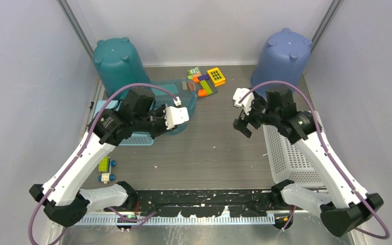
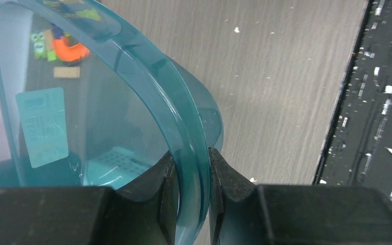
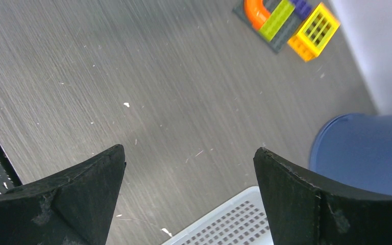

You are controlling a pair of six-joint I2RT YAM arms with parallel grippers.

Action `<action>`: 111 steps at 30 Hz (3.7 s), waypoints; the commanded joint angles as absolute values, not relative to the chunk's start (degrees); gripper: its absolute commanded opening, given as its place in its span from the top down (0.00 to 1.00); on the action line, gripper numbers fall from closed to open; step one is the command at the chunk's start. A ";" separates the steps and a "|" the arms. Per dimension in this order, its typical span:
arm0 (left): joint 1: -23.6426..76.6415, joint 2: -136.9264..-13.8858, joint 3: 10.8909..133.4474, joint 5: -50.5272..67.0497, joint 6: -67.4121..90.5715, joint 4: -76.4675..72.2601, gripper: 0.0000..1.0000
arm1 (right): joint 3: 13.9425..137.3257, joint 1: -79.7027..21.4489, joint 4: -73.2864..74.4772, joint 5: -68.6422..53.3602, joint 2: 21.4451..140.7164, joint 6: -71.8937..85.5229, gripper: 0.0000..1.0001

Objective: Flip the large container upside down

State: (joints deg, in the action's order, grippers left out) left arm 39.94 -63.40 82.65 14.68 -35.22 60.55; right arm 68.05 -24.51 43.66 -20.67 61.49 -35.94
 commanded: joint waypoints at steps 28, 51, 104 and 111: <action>46.52 -79.43 96.46 45.86 -31.21 65.19 1.00 | 76.70 -24.23 60.29 -49.21 53.36 -64.86 0.18; 46.58 -83.46 95.66 49.78 -29.98 64.86 1.00 | 63.97 -24.29 48.38 -48.66 52.84 -62.49 0.18; 49.29 -90.80 94.18 52.93 -30.99 65.38 1.00 | 51.80 -22.75 34.72 -54.76 50.93 -54.16 0.30; 49.92 -91.73 94.74 52.65 -31.12 65.74 1.00 | 50.42 -22.64 33.70 -58.00 51.96 -53.72 0.35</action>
State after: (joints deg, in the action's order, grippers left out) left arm 49.50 -91.53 92.55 50.28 -30.70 64.60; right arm 50.74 -23.00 37.15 -53.67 51.79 -54.96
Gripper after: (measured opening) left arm 0.241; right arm 0.671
